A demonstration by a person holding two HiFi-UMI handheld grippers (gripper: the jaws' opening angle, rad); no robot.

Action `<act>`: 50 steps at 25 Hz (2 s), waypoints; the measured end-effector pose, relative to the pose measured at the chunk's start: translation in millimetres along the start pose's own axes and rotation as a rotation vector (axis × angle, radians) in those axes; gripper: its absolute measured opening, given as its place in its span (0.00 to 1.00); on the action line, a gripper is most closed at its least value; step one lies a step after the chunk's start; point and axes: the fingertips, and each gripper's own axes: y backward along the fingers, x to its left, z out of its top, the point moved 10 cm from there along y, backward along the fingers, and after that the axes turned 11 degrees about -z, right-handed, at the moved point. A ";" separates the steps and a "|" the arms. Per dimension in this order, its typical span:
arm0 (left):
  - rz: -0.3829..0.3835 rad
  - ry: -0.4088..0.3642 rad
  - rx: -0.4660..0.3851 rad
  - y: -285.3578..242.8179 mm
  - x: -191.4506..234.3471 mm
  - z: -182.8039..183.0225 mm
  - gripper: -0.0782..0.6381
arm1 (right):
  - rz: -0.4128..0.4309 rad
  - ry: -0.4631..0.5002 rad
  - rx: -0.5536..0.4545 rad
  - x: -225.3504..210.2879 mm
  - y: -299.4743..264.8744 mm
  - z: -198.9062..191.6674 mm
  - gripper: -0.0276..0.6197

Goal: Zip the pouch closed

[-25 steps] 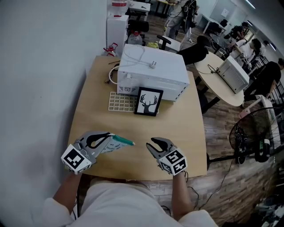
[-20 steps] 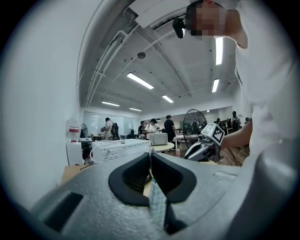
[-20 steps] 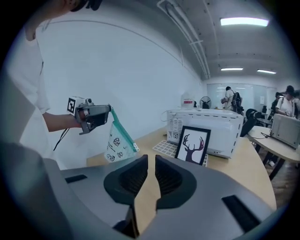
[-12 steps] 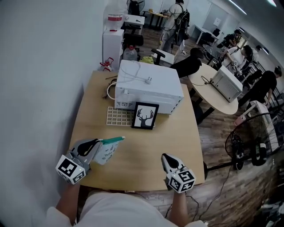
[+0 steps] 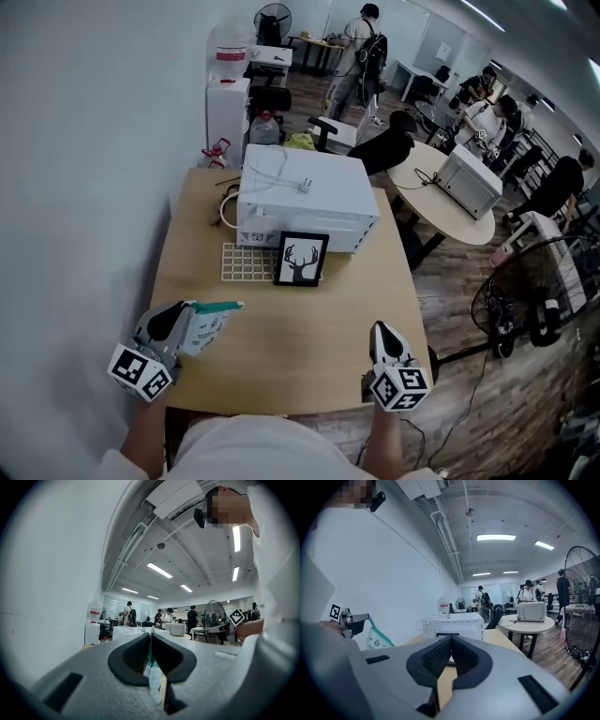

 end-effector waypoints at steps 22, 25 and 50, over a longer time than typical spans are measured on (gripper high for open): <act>0.150 0.009 -0.103 35.2 -3.7 23.4 0.14 | 0.027 0.002 -0.186 13.6 13.0 60.3 0.04; 0.153 0.012 -0.110 36.6 -4.1 24.2 0.14 | 0.024 0.007 -0.193 14.1 14.9 62.3 0.04; 0.119 0.010 -0.118 52.1 -0.2 19.4 0.14 | 0.004 0.042 -0.187 35.7 30.7 48.8 0.04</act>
